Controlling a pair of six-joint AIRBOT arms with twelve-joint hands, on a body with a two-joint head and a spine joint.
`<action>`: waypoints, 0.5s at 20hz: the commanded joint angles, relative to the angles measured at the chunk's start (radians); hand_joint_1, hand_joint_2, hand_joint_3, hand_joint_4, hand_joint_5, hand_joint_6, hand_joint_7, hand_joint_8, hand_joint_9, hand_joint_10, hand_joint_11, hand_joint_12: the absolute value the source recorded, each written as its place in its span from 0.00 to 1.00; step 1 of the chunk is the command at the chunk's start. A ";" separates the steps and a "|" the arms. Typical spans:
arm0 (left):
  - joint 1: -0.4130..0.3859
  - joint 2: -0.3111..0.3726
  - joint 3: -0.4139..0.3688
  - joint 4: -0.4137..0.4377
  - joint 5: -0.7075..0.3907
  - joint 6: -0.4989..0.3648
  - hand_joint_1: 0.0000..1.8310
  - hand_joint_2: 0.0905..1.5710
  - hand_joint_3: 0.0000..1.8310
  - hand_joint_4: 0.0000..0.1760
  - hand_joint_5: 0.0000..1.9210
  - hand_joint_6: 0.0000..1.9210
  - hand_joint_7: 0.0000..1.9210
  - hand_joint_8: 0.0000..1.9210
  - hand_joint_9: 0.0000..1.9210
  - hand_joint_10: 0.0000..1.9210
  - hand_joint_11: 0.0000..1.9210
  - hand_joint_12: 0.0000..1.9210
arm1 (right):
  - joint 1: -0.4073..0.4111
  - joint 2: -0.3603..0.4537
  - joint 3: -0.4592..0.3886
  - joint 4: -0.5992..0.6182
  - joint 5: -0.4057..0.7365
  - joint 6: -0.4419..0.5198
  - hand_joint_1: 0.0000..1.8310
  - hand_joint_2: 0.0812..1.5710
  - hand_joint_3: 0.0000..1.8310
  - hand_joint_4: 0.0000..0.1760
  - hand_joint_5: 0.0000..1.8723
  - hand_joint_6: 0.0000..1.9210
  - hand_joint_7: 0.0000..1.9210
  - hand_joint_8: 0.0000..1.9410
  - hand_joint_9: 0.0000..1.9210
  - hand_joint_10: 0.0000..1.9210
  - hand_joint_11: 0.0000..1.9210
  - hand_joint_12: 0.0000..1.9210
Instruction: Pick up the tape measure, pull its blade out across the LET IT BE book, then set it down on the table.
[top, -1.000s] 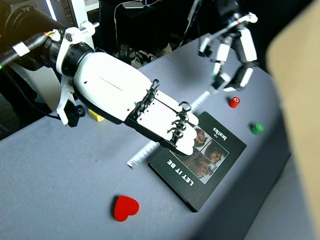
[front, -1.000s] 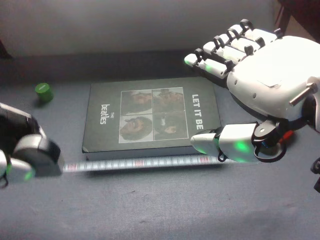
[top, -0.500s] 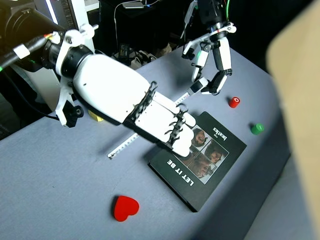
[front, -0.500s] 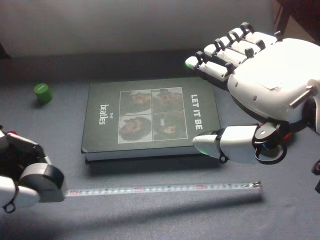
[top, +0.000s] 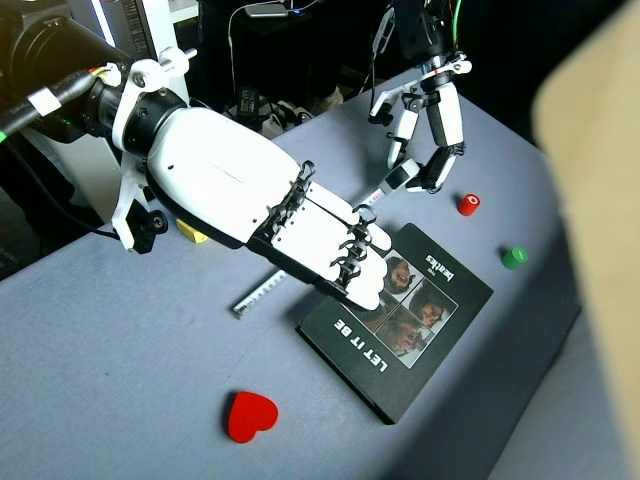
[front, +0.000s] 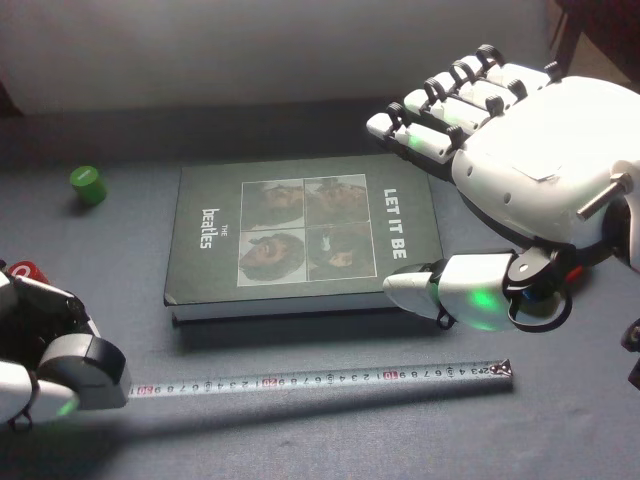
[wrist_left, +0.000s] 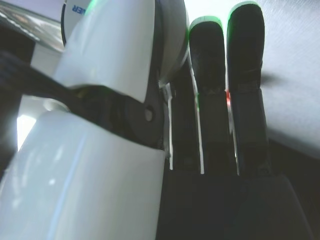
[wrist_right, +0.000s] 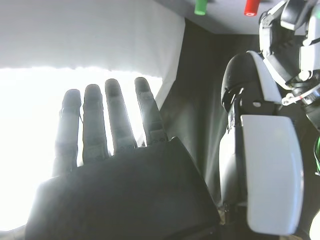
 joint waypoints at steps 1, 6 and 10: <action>-0.004 -0.001 -0.001 0.007 -0.092 -0.006 0.73 0.76 0.00 0.00 0.34 0.70 0.42 0.62 0.42 0.76 0.37 0.63 | 0.008 0.002 -0.004 -0.074 -0.025 0.003 0.09 0.66 0.00 0.44 0.00 0.00 0.00 0.00 0.00 0.00 0.01 0.01; -0.002 -0.001 -0.009 0.007 -0.100 0.008 0.51 0.73 0.00 0.00 0.36 0.13 0.41 0.02 0.40 0.05 0.22 0.44 | 0.006 0.002 -0.004 -0.074 -0.025 0.002 0.09 0.67 0.00 0.44 0.00 0.00 0.00 0.00 0.01 0.00 0.02 0.02; 0.000 0.000 -0.011 0.008 -0.103 0.010 0.36 0.69 0.00 0.00 0.31 0.00 0.33 0.00 0.32 0.00 0.15 0.39 | 0.006 0.002 -0.004 -0.074 -0.025 0.002 0.08 0.67 0.00 0.44 0.00 0.00 0.00 0.00 0.01 0.00 0.02 0.02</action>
